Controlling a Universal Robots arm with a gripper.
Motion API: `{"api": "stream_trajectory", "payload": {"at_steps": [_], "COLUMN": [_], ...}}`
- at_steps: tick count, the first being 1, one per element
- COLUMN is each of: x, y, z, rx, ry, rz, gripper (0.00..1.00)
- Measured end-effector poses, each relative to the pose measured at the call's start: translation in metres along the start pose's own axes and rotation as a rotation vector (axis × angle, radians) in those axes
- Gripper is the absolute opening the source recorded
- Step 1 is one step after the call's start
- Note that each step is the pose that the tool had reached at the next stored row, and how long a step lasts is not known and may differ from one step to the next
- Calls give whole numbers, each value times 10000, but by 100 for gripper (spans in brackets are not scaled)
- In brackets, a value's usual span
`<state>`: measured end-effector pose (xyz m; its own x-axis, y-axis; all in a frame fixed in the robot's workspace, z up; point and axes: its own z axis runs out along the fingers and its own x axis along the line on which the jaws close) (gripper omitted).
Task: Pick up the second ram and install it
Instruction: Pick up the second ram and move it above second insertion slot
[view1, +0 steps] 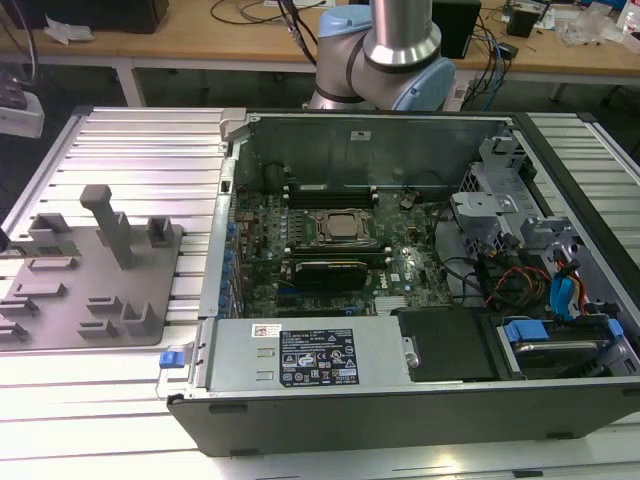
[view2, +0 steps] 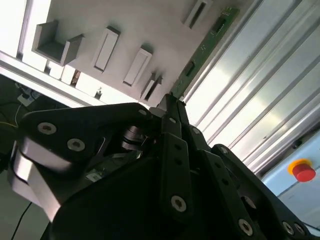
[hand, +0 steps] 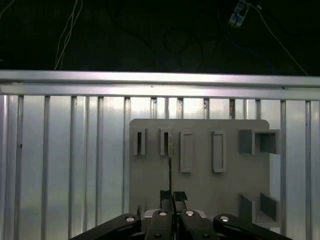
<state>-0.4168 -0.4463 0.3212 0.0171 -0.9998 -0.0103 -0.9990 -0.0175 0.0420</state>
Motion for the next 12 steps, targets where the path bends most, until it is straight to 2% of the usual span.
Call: {"api": "stream_trajectory", "payload": {"at_steps": [3,6,8,10,12], "x": [-2,-6,-7,-10,-13], "y": [6,15,18,28,35], "z": [-130,-354,-438,-670,-818], "rx": [0,0,0,-1,0], "ry": [1,1,1,1,1], "rz": [3,5,6,7,7], "gripper": [9,9,9,9,9]}}
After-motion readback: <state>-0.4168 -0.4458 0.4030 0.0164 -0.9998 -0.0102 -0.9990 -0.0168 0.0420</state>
